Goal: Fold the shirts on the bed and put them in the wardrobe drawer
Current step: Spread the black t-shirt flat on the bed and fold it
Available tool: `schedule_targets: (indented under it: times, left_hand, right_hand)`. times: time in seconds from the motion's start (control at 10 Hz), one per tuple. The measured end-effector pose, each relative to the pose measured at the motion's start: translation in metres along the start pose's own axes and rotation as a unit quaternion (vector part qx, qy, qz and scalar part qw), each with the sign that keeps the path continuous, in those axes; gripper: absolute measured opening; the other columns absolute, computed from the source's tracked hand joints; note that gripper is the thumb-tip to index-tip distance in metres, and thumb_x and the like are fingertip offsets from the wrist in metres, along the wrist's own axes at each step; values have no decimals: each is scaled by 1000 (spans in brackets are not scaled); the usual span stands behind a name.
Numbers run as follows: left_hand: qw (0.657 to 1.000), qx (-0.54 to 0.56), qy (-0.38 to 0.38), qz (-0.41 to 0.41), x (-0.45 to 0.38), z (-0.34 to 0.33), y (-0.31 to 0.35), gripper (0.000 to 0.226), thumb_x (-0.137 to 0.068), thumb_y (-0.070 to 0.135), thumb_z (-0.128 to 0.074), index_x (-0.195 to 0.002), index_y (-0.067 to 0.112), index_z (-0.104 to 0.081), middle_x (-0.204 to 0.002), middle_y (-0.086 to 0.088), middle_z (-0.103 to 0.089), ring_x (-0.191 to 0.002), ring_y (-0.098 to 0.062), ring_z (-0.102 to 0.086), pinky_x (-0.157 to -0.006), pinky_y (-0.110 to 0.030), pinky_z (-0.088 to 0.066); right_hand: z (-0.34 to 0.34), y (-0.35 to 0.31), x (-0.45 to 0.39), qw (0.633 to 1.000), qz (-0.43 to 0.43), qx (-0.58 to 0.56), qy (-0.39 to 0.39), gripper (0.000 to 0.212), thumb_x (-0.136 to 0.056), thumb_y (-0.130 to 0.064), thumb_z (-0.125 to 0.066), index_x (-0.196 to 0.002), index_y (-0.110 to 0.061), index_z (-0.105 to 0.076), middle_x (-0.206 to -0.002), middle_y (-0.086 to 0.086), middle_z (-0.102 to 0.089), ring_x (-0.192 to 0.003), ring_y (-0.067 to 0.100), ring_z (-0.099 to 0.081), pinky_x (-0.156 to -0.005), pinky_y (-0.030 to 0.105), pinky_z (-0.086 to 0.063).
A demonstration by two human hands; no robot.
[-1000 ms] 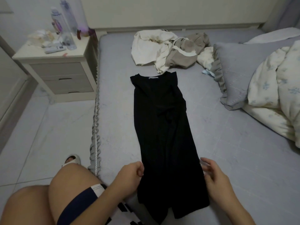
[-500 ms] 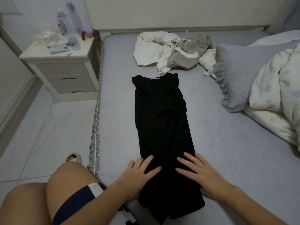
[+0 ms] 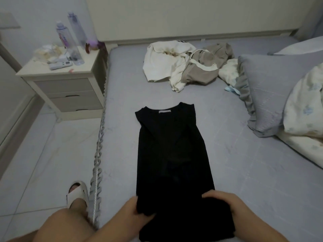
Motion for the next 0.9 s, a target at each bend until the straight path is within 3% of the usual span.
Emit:
schedule_targets:
  times: [0.1, 0.2, 0.3, 0.4, 0.5, 0.6, 0.7, 0.8, 0.9]
  left_hand:
    - [917, -150, 186, 320, -37, 46, -38, 21, -79, 42, -71, -96, 31, -77, -98, 2, -77, -94, -8, -72, -76, -18, -55]
    - [903, -60, 273, 328, -96, 97, -44, 34, -79, 40, -71, -108, 24, -71, -109, 0, -75, -102, -19, -71, -86, -34, -54]
    - [875, -48, 310, 369, -159, 138, -61, 31, -87, 33, -70, -112, 15, -67, -106, -5, -75, -97, -22, -72, -81, -33, -58]
    - [823, -164, 334, 430, -173, 182, -85, 46, -88, 34, -69, -122, 5, -60, -114, -13, -68, -102, -30, -67, -90, -47, -56]
    - [799, -197, 366, 435, -165, 205, -100, 54, -81, 40, -76, -119, 7, -56, -115, -13, -65, -99, -32, -66, -82, -54, -58]
    - [836, -190, 349, 379, -167, 206, -103, 79, -58, 53, -86, -119, 20, -48, -109, 4, -63, -96, -14, -66, -76, -34, -59]
    - [816, -371, 304, 323, -181, 209, -93, 62, -66, 37, -86, -106, 22, -41, -89, 8, -54, -80, -9, -58, -60, -20, -42]
    - [764, -486, 345, 247, -190, 220, -75, 57, -70, 24, -81, -107, 24, -38, -105, 0, -50, -93, -20, -55, -71, -26, -40]
    - [729, -584, 262, 243, -197, 220, -75, 59, -76, 24, -76, -127, 27, -49, -136, -5, -39, -119, -23, -40, -96, -37, -36]
  right_hand:
    - [33, -10, -63, 997, -31, -60, 44, 49, -79, 17, -54, -96, -23, -75, -94, -5, -75, -92, 8, -70, -85, 26, -53]
    - [75, -17, -144, 985, -53, -138, 94, 24, -90, 5, -60, -97, -13, -73, -91, 4, -75, -84, 16, -71, -74, 29, -55]
    - [108, -12, -219, 962, -106, -195, 156, 12, -93, -13, -64, -97, -19, -73, -98, 2, -77, -91, 16, -73, -69, 20, -57]
    - [120, 31, -260, 947, -202, -101, 230, 15, -90, -27, -68, -103, -19, -67, -102, 2, -72, -89, 20, -71, -74, 29, -57]
    - [114, 66, -259, 913, -268, -3, 309, 26, -89, -35, -66, -109, -19, -60, -104, -1, -65, -88, 15, -62, -76, 32, -50]
    - [107, 71, -252, 915, -241, 33, 323, 22, -89, -46, -62, -97, -26, -61, -89, -9, -65, -78, 7, -61, -62, 26, -45]
    - [108, 67, -248, 924, -212, 71, 309, 23, -91, -41, -61, -83, -19, -64, -78, -3, -67, -73, 14, -64, -60, 28, -48]
    - [112, 71, -240, 926, -215, 50, 307, 24, -91, -38, -62, -86, -15, -68, -81, 1, -71, -75, 17, -67, -66, 33, -53]
    - [111, 76, -237, 929, -234, 23, 286, 18, -89, -42, -64, -91, -24, -65, -87, -7, -69, -80, 11, -66, -62, 28, -48]
Point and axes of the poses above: each hand's wrist, its own x-axis away from the middle knuckle, its own z-axis out of the back of the hand, y = z × x, the point moved 7 cm from there along -x, towards the middle knuckle
